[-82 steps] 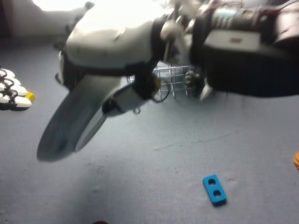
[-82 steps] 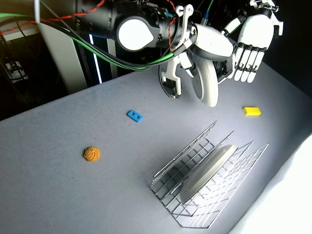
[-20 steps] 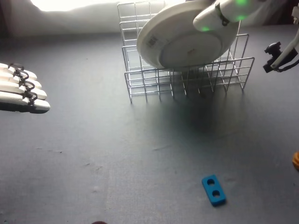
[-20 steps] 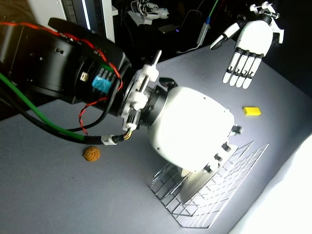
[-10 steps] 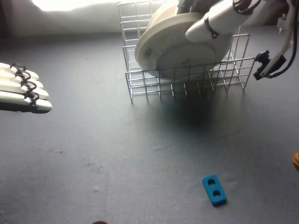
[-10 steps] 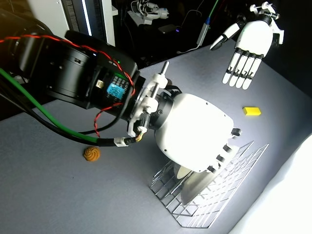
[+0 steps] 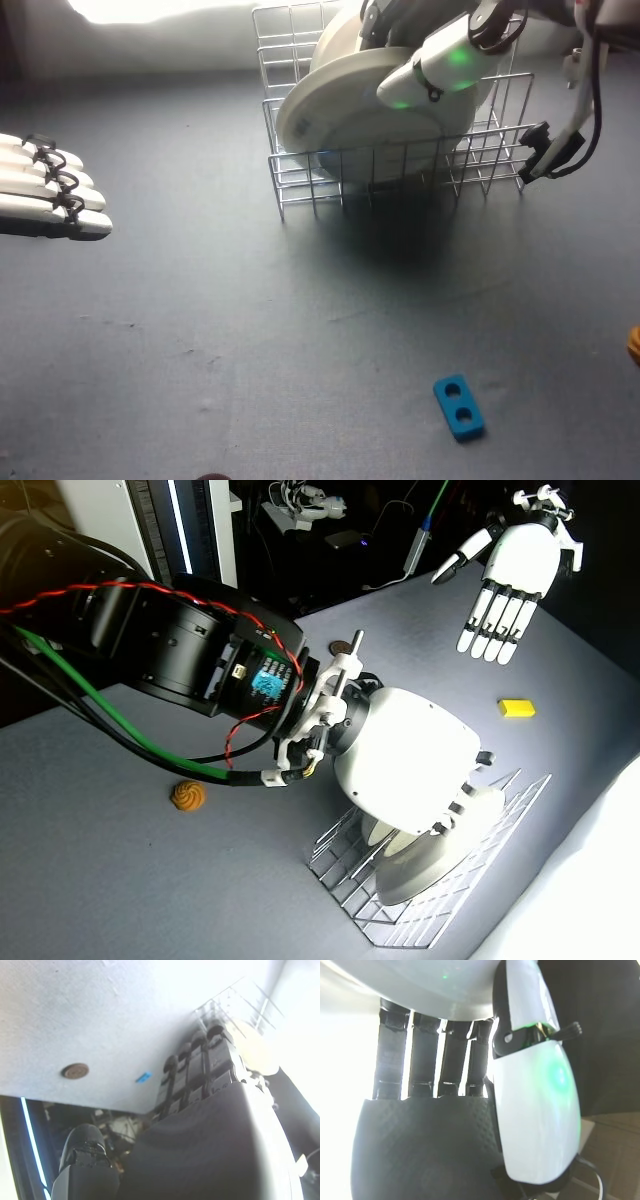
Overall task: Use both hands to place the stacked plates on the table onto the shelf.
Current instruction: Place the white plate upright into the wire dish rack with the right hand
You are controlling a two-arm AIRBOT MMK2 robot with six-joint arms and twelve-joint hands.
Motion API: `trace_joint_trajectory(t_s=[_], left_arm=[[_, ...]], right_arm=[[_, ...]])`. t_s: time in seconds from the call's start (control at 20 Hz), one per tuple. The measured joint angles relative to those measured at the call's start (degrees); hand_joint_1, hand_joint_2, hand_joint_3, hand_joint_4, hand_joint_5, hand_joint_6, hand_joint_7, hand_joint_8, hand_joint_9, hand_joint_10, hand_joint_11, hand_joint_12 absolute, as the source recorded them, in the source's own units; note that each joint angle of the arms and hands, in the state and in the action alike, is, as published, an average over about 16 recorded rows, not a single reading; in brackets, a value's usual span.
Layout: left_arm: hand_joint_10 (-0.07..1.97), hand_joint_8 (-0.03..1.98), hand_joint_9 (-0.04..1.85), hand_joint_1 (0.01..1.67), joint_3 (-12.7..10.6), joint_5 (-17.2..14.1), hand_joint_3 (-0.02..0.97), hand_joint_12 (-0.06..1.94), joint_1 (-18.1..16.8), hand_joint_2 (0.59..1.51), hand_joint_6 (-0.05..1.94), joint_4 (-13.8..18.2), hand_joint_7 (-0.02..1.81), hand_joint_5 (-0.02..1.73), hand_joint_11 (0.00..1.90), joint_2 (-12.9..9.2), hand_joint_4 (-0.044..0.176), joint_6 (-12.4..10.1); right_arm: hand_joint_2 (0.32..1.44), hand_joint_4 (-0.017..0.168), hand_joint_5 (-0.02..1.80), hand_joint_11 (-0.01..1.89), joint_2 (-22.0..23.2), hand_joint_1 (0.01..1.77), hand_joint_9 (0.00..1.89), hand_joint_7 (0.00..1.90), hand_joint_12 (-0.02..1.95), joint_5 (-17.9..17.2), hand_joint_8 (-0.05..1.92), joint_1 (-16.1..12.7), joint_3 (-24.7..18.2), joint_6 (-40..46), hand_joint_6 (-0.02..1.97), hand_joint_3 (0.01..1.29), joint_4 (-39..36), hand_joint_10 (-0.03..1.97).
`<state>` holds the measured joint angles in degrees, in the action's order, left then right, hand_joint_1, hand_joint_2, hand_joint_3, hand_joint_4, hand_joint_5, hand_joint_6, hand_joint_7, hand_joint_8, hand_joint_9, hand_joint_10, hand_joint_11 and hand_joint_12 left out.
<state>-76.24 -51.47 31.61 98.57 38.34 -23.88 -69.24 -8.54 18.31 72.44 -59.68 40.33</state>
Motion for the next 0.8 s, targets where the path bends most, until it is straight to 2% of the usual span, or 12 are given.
trace_joint_trajectory(t_s=[0.55,0.7,0.8], left_arm=[[0.01,0.0,0.03,0.02,-0.1,-0.1,0.02,0.01,-0.1,1.073,0.0,0.0,0.05,0.06,0.01,0.1,0.002,0.0],[0.01,0.0,0.03,0.02,-0.1,-0.1,0.02,0.01,-0.1,1.072,0.0,0.0,0.05,0.06,0.01,0.1,0.002,0.0],[0.01,0.0,0.03,0.02,-0.1,-0.1,0.02,0.01,-0.1,1.074,0.0,0.0,0.05,0.06,0.01,0.1,0.002,0.0]], right_arm=[[1.06,-0.004,0.85,0.49,-0.9,1.12,0.85,0.95,1.31,-1.9,0.26,1.6,0.3,0.3,0.37,0.02,-2.0,0.39],[1.07,-0.003,0.84,0.44,-0.7,1.07,0.81,0.93,1.3,-1.6,0.1,1.4,0.3,0.3,0.2,0.02,-2.4,0.34],[1.07,-0.003,0.84,0.41,-0.4,1.05,0.8,0.93,1.29,-1.5,0.06,1.0,0.1,0.2,0.09,0.02,-3.0,0.31]])
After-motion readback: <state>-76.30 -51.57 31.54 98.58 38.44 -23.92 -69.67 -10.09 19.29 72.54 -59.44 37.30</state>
